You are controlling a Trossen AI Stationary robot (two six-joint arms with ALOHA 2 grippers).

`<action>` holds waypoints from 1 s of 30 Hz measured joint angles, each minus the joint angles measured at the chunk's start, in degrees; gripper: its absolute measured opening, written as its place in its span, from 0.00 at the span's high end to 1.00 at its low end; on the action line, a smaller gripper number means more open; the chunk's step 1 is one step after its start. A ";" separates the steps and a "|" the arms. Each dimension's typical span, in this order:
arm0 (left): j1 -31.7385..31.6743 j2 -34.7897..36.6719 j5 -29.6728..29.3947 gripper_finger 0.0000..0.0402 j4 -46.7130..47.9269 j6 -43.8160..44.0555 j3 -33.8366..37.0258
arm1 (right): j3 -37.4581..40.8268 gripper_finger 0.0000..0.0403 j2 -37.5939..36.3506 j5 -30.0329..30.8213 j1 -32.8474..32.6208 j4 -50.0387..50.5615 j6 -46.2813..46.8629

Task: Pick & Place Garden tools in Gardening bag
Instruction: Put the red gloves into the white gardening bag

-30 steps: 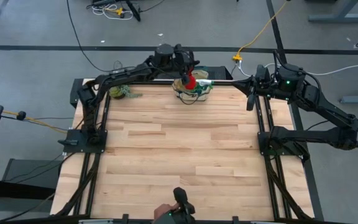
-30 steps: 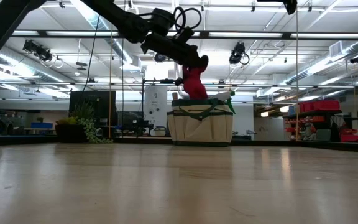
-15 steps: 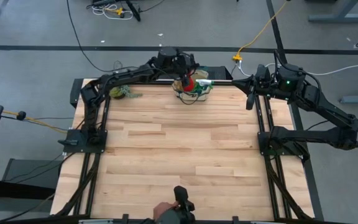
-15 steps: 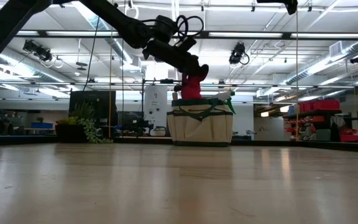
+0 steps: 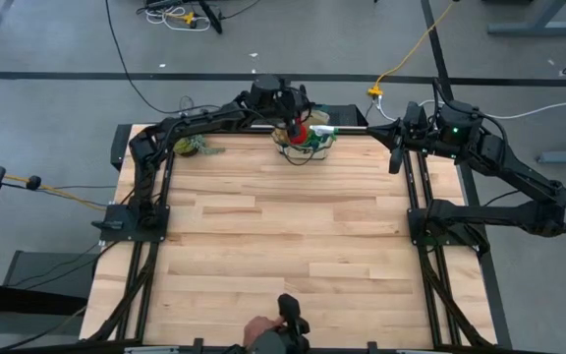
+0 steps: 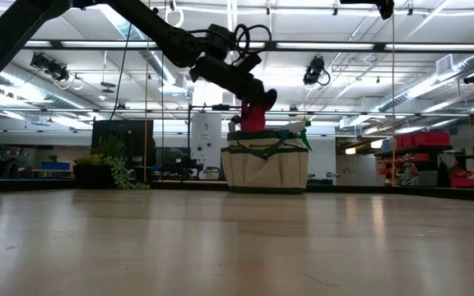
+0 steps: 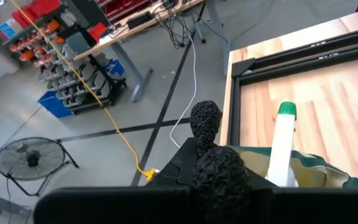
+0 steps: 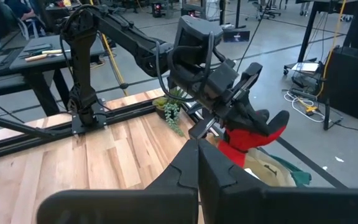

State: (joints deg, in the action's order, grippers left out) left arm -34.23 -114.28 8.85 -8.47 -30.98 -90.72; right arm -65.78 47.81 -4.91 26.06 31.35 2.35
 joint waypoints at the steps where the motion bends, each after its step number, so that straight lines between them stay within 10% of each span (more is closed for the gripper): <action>1: 0.05 0.00 0.17 0.98 -0.21 -0.20 0.00 | 0.00 1.00 0.00 0.00 0.00 -0.02 0.00; 30: 1.04 0.00 4.32 0.98 -1.09 -4.27 0.00 | 0.00 1.00 0.02 0.00 0.00 0.00 -0.20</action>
State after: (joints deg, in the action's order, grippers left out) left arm -33.19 -114.28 13.17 -9.56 -35.24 -90.72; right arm -65.78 47.83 -4.91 26.06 31.35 2.15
